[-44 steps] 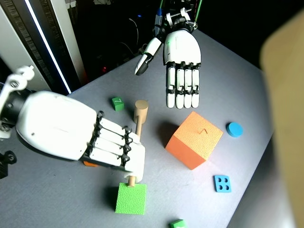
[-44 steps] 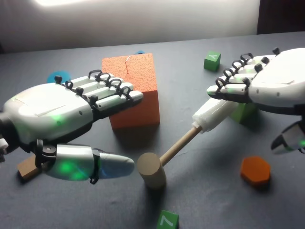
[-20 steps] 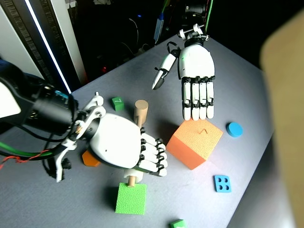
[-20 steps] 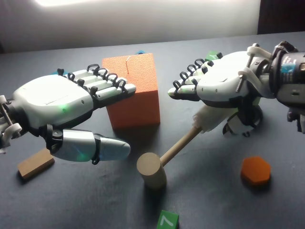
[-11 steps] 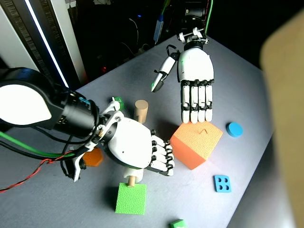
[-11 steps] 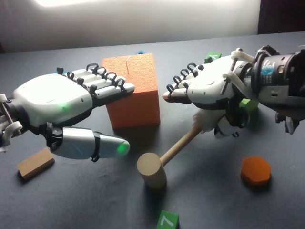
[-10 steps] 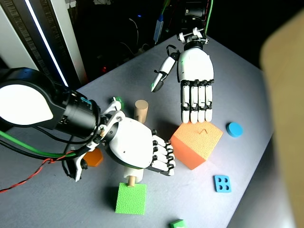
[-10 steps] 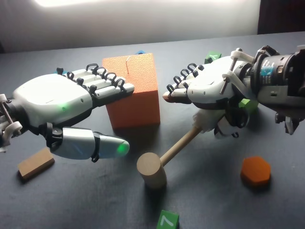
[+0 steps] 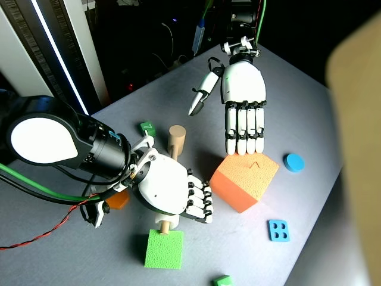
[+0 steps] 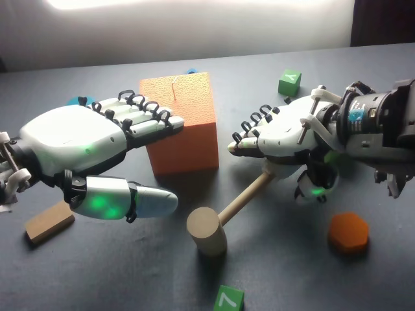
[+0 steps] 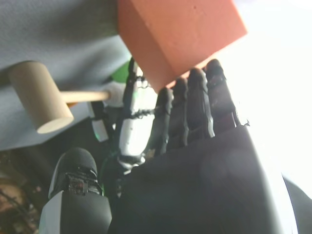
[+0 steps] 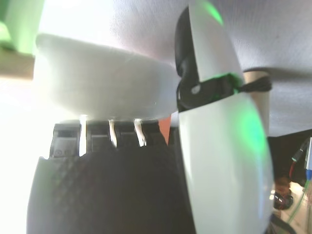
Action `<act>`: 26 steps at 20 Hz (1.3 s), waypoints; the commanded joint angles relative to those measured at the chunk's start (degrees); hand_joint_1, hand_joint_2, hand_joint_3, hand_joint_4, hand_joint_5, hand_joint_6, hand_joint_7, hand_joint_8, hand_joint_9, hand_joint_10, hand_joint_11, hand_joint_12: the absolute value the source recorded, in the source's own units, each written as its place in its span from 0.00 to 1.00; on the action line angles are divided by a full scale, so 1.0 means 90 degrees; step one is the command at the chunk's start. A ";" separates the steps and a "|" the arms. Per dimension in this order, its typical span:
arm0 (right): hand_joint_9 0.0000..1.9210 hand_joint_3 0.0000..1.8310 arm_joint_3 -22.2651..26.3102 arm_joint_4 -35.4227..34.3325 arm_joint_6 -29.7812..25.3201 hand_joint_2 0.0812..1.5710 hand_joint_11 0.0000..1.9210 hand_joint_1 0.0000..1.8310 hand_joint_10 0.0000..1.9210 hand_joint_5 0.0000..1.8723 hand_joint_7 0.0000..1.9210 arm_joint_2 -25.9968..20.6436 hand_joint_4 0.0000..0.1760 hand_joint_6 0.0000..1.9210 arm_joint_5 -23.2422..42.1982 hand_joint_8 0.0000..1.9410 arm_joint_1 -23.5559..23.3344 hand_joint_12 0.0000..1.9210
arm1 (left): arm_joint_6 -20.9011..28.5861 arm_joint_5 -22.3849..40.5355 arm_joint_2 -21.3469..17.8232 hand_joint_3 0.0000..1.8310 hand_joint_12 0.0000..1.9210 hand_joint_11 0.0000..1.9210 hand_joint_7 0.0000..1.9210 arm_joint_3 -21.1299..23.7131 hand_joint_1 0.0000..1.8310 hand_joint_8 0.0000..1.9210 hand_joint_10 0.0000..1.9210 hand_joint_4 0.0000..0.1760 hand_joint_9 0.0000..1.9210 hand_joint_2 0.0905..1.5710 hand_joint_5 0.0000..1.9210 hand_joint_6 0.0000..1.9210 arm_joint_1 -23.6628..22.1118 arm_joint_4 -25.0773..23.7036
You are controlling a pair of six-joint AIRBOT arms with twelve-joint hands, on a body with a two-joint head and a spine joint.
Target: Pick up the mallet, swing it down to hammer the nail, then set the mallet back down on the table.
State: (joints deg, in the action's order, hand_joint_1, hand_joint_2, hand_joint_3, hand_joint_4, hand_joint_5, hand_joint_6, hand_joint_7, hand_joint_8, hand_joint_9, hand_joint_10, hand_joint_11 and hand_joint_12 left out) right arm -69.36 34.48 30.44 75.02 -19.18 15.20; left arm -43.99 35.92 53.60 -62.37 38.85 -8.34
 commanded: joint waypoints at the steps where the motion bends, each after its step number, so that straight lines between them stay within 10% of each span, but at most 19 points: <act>1: 0.00 0.00 -0.0033 0.0134 -0.0028 0.62 0.00 0.62 0.00 0.00 0.00 -0.0011 0.00 0.00 0.0429 0.00 -0.0020 0.07 | 0.0054 0.0627 0.0039 0.00 0.02 0.03 0.05 -0.0016 0.00 0.00 0.00 0.00 0.04 0.69 0.06 0.00 -0.0021 0.0060; 17: 0.01 0.00 -0.0088 0.0134 -0.0040 0.65 0.00 0.61 0.00 0.04 0.00 0.0070 0.00 0.00 0.0312 0.00 0.0063 0.16 | 0.0150 0.0635 0.0061 0.00 0.03 0.03 0.05 0.0010 0.00 0.00 0.01 0.00 0.05 0.70 0.06 0.01 0.0057 0.0081; 24: 0.37 0.00 -0.0106 0.0133 -0.0071 0.61 0.12 0.55 0.06 0.35 0.38 0.0046 0.00 0.02 0.0254 0.03 -0.0002 0.57 | 0.0151 0.0673 0.0061 0.00 0.03 0.03 0.05 0.0007 0.00 0.00 0.00 0.00 0.05 0.70 0.05 0.00 0.0057 0.0081; 26: 0.36 0.00 -0.0108 0.0134 -0.0052 0.60 0.18 0.58 0.23 0.43 0.41 0.0047 0.00 0.03 0.0266 0.12 -0.0016 0.60 | 0.0151 0.0679 0.0061 0.00 0.03 0.02 0.04 0.0004 0.00 0.00 0.00 0.00 0.04 0.69 0.05 0.00 0.0054 0.0081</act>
State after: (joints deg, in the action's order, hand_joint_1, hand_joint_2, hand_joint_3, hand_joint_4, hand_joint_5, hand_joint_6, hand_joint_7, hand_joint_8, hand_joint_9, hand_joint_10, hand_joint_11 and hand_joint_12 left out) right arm -70.13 35.14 29.71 75.90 -17.43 15.16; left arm -43.09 37.10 54.06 -62.37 39.57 -7.94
